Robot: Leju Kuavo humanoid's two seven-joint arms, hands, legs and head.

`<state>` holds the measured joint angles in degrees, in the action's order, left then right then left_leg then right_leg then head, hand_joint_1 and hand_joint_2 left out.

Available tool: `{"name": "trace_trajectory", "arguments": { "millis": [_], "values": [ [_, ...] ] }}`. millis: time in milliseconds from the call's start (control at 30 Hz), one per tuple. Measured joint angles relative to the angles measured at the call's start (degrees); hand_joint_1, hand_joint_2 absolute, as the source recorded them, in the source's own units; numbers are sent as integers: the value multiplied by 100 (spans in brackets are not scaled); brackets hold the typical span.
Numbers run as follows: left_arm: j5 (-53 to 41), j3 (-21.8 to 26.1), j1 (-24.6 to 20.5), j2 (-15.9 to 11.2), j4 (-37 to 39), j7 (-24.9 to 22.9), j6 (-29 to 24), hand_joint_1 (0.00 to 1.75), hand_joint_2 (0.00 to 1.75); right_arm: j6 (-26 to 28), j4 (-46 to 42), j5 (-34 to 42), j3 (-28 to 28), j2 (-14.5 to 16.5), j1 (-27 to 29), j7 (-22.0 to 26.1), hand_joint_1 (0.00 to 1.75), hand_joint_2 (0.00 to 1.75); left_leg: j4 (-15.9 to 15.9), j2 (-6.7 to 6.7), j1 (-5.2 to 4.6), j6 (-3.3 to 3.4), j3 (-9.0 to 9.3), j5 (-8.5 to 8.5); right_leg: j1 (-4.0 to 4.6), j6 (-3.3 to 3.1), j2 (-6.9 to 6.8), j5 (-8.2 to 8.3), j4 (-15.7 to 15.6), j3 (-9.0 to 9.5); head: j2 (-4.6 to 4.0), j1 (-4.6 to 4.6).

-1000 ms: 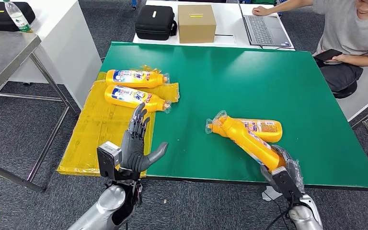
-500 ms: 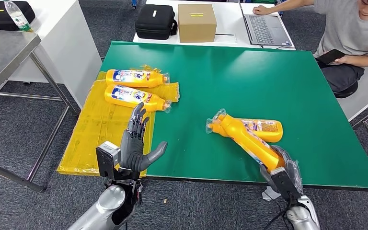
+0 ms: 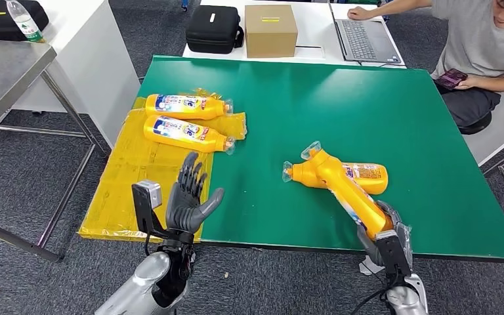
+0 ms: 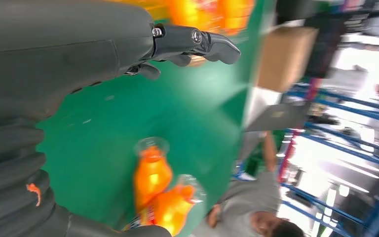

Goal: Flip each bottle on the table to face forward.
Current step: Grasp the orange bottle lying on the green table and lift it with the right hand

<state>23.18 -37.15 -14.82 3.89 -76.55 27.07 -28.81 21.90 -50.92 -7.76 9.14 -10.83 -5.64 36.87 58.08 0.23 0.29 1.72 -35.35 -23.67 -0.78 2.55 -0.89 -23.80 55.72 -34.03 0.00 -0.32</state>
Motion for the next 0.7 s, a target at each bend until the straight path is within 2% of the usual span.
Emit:
{"name": "trace_trajectory", "arguments": {
  "millis": [200,400,533,700],
  "values": [
    [556,-22,-2,50,278,-129,123,0,175,508,-160,-416,123,11,121,-129,175,175,0,2,-1,0,-10,0,-1,0,1,0,0,-13,0,-1],
    [794,-66,-43,63,391,-145,112,0,175,1537,-114,-2007,624,-393,131,-400,175,175,0,0,-5,0,-17,0,-4,1,0,1,0,-16,0,1],
    [797,-93,-65,63,429,-50,7,0,175,1614,-114,-2440,890,-619,116,-584,175,175,0,0,-5,1,-18,0,-3,1,0,1,0,-16,0,1],
    [789,-114,-63,63,432,24,-66,0,175,1582,-114,-2762,1018,-680,61,-739,175,175,0,0,-4,1,-18,0,-2,1,0,1,1,-16,0,0]
  ]
}}
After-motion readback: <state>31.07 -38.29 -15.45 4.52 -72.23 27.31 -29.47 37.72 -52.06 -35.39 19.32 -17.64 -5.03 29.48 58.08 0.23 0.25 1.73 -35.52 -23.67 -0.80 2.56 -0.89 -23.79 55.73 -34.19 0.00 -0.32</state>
